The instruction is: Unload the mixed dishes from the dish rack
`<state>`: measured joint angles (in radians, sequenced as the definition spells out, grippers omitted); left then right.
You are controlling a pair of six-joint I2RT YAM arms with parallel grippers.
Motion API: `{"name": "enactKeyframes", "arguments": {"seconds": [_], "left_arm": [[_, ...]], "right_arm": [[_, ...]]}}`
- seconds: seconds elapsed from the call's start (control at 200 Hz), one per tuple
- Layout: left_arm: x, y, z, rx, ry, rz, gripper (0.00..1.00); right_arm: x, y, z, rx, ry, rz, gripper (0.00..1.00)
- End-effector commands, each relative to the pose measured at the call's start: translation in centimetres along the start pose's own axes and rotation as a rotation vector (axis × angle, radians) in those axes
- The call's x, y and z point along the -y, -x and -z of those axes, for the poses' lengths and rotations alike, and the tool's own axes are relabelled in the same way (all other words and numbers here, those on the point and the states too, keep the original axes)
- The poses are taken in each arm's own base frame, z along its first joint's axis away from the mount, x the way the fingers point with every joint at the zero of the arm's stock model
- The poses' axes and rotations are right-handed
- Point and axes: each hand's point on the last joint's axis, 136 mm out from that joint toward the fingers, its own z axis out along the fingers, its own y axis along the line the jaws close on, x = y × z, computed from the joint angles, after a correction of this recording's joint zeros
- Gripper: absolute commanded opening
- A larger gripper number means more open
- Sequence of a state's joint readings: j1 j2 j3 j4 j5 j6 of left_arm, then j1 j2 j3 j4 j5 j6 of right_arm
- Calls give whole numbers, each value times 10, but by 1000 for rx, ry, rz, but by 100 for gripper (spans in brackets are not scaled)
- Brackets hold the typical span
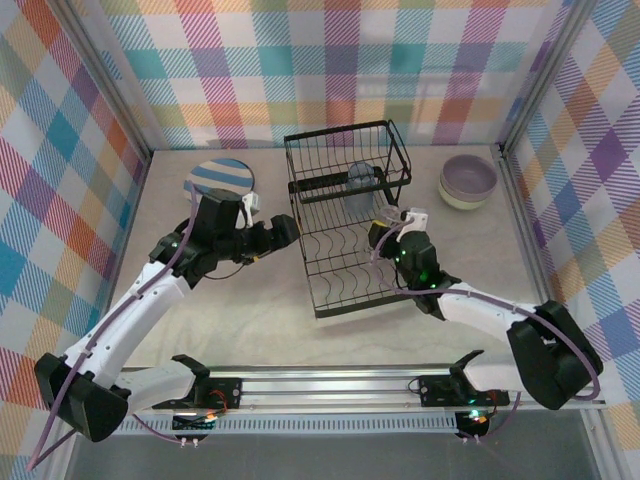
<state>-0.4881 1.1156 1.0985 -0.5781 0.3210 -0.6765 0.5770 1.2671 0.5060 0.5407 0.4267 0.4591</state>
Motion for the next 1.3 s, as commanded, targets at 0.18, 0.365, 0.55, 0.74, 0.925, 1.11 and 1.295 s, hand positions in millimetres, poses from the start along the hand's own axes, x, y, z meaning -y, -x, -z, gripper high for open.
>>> {"name": "enactKeyframes", "arguments": {"seconds": [0.18, 0.365, 0.55, 0.74, 0.925, 1.11, 1.295], "left_arm": [[30, 8, 11, 113, -212, -128, 98], [45, 5, 5, 114, -292, -210, 100], [60, -2, -2, 128, -359, -323, 100], [70, -18, -20, 115, -412, -412, 100], [87, -36, -39, 81, -477, -507, 97], [102, -51, -56, 74, -544, -610, 95], [109, -66, -77, 65, -568, -692, 94]], "right_arm": [[30, 39, 19, 34, -130, -288, 53], [45, 47, 26, -7, -188, -435, 53], [64, 51, 44, -68, -266, -646, 52], [78, 62, 65, -79, -289, -816, 51], [75, 64, 72, -152, -249, -974, 51], [59, 65, 77, -226, -185, -1074, 50], [38, 67, 83, -310, -115, -1145, 50]]}}
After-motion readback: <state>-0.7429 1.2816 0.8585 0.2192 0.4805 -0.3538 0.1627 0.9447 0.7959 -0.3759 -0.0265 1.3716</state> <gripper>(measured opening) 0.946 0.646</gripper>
